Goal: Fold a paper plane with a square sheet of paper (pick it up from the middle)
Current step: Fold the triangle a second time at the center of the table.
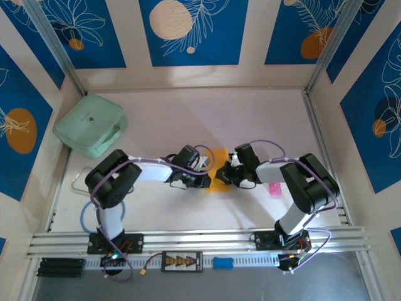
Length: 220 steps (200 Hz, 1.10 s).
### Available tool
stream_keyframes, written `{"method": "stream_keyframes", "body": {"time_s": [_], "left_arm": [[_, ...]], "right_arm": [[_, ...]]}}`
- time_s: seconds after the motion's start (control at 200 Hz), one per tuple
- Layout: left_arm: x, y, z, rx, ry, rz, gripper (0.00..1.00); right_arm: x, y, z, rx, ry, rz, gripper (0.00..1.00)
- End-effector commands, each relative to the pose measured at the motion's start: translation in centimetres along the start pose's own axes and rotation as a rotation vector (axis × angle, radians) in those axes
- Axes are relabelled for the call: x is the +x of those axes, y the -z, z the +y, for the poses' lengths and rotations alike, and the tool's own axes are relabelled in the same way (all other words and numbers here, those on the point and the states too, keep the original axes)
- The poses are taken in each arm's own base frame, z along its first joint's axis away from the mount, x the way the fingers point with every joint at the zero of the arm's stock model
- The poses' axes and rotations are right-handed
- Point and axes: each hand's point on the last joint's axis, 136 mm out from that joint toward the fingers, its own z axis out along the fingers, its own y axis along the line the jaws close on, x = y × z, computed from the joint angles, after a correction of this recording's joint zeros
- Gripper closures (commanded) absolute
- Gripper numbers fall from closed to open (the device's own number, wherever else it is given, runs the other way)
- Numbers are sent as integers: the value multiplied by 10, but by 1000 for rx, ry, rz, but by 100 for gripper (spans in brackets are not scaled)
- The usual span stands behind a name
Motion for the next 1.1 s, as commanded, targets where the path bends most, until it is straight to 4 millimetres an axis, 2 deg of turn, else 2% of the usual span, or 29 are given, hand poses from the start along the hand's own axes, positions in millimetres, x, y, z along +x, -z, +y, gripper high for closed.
{"method": "stream_keyframes", "body": {"time_s": [0.0, 0.355, 0.47, 0.65, 0.74, 0.835, 1.095], "left_arm": [[34, 0, 40, -114, 77, 93, 100], [35, -2, 42, -116, 78, 98, 100], [36, -2, 44, -119, 79, 101, 100], [34, -2, 43, -117, 77, 97, 100], [34, -3, 42, -114, 78, 97, 100], [34, -3, 42, -113, 75, 100, 100], [33, -4, 43, -112, 80, 99, 100]], "right_arm": [[-19, 5, -31, 71, -58, -62, 100], [-63, 32, -34, 27, -97, -164, 100], [-69, 45, -26, 1, -71, -194, 100], [-63, 62, 5, -80, 27, -203, 100], [-54, 60, 16, -101, 69, -177, 100], [-44, 50, 21, -102, 93, -129, 100], [-35, 23, 10, -66, 84, -54, 100]]}}
